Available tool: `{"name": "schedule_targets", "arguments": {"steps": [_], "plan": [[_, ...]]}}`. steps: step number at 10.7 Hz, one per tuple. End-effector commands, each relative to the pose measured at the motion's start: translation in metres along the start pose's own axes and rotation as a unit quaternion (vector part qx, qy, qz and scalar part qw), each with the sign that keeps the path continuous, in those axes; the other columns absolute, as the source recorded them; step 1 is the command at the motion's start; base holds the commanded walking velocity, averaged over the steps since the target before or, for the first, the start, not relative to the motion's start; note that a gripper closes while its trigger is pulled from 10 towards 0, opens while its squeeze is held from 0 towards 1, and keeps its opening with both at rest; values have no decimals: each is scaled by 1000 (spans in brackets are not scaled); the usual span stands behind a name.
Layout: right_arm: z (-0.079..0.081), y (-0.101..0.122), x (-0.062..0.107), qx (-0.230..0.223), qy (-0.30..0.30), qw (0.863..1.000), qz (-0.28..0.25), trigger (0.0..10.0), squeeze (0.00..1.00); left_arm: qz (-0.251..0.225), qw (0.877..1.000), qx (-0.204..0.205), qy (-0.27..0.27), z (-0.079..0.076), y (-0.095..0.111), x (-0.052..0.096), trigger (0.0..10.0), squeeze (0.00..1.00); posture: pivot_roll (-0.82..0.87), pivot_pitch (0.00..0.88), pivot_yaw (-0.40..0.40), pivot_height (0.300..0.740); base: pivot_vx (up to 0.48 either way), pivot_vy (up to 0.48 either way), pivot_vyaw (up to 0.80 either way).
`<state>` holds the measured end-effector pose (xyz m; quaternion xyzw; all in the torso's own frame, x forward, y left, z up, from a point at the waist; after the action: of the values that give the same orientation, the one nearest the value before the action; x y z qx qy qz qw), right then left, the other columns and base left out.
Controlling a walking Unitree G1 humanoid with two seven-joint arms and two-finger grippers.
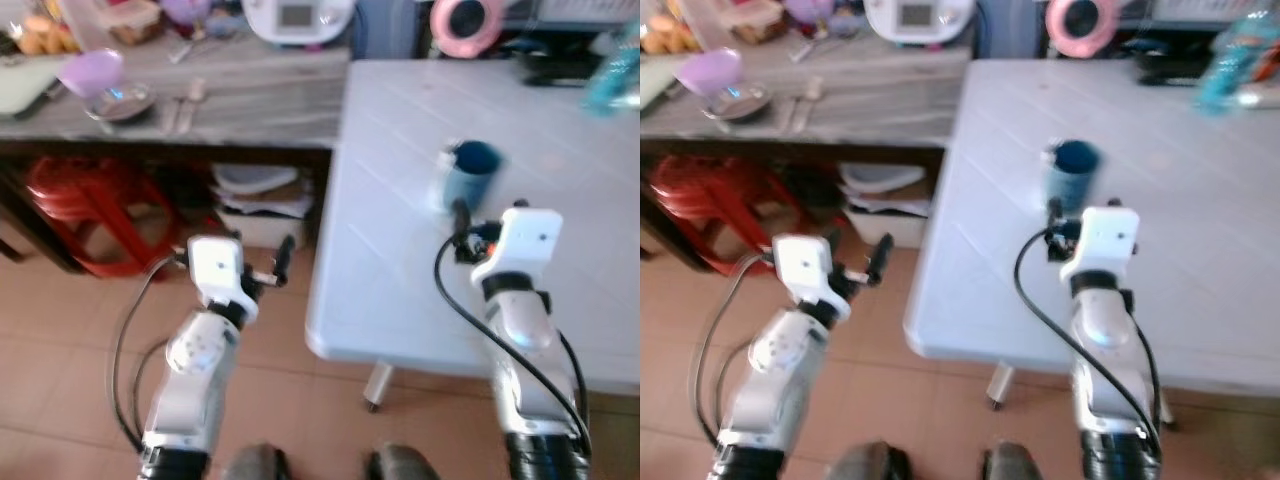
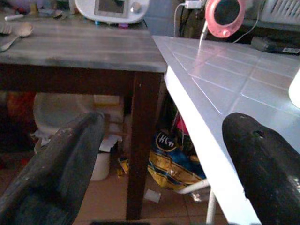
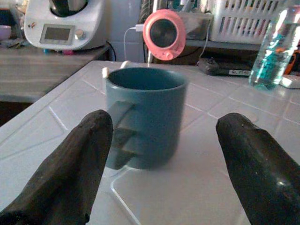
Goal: Setting the table
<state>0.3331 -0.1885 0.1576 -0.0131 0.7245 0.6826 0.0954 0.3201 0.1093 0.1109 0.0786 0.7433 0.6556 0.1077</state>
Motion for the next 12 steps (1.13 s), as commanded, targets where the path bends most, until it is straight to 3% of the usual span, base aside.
{"name": "schedule_targets", "arguments": {"steps": [1,4,8,11,12], "plan": [[4,-2,-3,-6,3,1000,7,10000,0,5,1000,-5,10,8,0,4,10000,0,-30,125,74,740,0,0,0],[0,-5,-13,-5,3,1000,16,10000,0,13,1000,-10,10,9,1,10,10000,0,-8,160,82,740,0,0,0],[16,-10,-20,4,30,999,33,10000,0,21,1000,-11,12,9,-1,14,10000,0,-6,175,79,740,0,0,0],[11,-2,-29,23,23,999,23,10000,0,24,1000,-7,10,7,-1,14,10000,0,-5,180,74,740,0,0,0],[1,-1,-30,33,1,999,22,2941,0,24,1000,-6,10,6,-1,14,10000,0,-7,183,71,740,0,0,0]]}}
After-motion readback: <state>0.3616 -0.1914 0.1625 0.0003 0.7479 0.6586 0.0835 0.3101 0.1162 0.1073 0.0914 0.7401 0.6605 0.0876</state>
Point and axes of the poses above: a point about 5 cm out from each wrist's last joint towards the gripper, its own x axis pointing back from the gripper into the wrist, its own y axis along the axis of the wrist's last joint, z = x × y, the point moved 5 cm from there along -x, pointing out of the wrist towards the gripper, and after that the axes turned 1 degree about -x, right-handed, at the moved point
